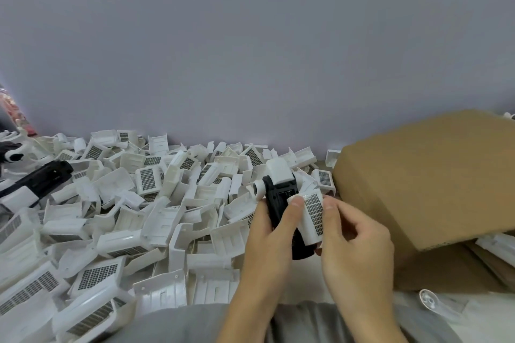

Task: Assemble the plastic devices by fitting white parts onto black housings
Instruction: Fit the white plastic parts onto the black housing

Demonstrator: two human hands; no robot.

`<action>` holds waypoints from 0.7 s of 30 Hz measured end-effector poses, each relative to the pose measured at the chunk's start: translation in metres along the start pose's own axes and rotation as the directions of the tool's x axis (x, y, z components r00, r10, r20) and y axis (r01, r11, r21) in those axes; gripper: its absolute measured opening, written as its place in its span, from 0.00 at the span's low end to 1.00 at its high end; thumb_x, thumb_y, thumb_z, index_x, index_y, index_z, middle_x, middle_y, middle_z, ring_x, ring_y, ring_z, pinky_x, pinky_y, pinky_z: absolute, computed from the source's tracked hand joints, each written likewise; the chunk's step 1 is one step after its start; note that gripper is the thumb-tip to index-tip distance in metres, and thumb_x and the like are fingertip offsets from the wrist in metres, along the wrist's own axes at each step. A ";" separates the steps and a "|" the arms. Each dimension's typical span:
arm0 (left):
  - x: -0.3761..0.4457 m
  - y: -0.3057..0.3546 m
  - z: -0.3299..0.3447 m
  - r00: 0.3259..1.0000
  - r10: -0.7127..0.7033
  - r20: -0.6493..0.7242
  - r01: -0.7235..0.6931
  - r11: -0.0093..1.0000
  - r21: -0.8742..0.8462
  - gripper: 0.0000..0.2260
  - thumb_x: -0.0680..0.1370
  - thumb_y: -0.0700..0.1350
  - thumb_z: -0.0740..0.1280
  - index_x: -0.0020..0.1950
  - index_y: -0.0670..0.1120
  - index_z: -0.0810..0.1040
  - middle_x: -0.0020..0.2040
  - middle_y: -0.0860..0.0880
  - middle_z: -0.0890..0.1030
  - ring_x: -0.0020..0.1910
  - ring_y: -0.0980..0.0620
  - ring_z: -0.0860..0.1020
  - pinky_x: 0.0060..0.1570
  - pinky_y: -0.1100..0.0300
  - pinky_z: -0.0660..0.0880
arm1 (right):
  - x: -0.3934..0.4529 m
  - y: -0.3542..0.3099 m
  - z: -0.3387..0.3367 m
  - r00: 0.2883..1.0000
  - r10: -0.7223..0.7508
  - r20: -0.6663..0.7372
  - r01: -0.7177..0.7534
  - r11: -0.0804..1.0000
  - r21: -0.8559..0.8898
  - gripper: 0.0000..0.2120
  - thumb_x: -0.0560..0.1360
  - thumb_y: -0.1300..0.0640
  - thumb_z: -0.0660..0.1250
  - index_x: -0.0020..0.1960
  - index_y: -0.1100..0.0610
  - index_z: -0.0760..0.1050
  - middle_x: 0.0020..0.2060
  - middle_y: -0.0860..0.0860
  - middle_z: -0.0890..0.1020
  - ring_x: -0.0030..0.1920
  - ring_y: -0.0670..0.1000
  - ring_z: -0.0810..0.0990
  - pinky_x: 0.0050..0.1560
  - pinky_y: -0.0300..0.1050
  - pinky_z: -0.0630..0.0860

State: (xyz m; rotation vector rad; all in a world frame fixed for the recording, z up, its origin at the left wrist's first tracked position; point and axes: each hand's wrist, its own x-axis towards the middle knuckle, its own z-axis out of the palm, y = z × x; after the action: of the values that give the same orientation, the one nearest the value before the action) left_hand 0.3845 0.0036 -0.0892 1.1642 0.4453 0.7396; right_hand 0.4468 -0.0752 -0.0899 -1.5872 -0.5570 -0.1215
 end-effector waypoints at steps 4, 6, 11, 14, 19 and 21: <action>0.002 -0.004 -0.001 0.999 0.015 -0.049 -0.013 0.999 0.045 0.10 0.78 0.54 0.68 0.57 0.53 0.81 0.49 0.55 0.87 0.50 0.57 0.85 0.46 0.63 0.78 | 0.000 -0.005 0.000 0.988 -0.096 0.119 0.114 0.981 -0.159 0.09 0.76 0.44 0.63 0.43 0.34 0.80 0.41 0.35 0.81 0.47 0.33 0.79 0.43 0.26 0.71; 0.003 -0.006 -0.002 0.997 0.005 -0.074 0.000 0.997 0.077 0.10 0.78 0.55 0.68 0.56 0.53 0.81 0.50 0.55 0.86 0.50 0.57 0.84 0.50 0.60 0.77 | 0.000 -0.010 0.001 0.969 -0.080 0.234 0.127 0.972 -0.197 0.11 0.75 0.42 0.63 0.38 0.27 0.76 0.42 0.38 0.81 0.49 0.35 0.78 0.46 0.28 0.71; 0.007 -0.011 -0.002 0.991 -0.050 -0.126 0.064 0.992 0.109 0.09 0.79 0.57 0.65 0.54 0.57 0.81 0.48 0.59 0.86 0.45 0.63 0.83 0.38 0.66 0.74 | 0.003 -0.009 -0.004 0.956 -0.070 0.286 0.139 0.963 -0.231 0.15 0.75 0.50 0.70 0.39 0.28 0.77 0.34 0.35 0.80 0.45 0.34 0.78 0.43 0.27 0.71; 0.007 -0.010 -0.001 0.990 -0.056 -0.126 0.075 0.985 0.154 0.12 0.79 0.59 0.62 0.55 0.57 0.81 0.48 0.58 0.86 0.41 0.62 0.82 0.38 0.64 0.76 | 0.004 -0.007 -0.004 0.977 -0.113 0.179 0.154 0.960 -0.235 0.05 0.74 0.48 0.70 0.43 0.37 0.81 0.37 0.36 0.80 0.44 0.38 0.80 0.48 0.31 0.75; 0.004 -0.007 -0.001 0.993 -0.071 -0.099 0.085 0.986 0.141 0.18 0.82 0.61 0.57 0.63 0.56 0.80 0.56 0.53 0.85 0.46 0.57 0.79 0.62 0.43 0.74 | 0.004 -0.008 -0.001 0.980 -0.195 0.046 0.200 0.956 -0.215 0.19 0.74 0.46 0.68 0.61 0.54 0.82 0.52 0.45 0.84 0.53 0.44 0.80 0.54 0.32 0.71; 0.006 -0.009 -0.002 0.994 -0.083 -0.070 0.091 0.990 0.112 0.19 0.83 0.61 0.55 0.61 0.55 0.82 0.53 0.51 0.86 0.44 0.59 0.83 0.46 0.61 0.80 | 0.003 -0.010 0.000 0.979 -0.191 0.065 0.200 0.962 -0.184 0.19 0.74 0.45 0.67 0.60 0.53 0.82 0.49 0.41 0.82 0.51 0.40 0.79 0.52 0.24 0.69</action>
State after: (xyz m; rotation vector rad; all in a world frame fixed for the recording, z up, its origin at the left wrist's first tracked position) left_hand 0.3894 0.0073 -0.0976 1.2228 0.5966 0.6851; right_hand 0.4448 -0.0745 -0.0797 -1.7205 -0.7576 -0.2944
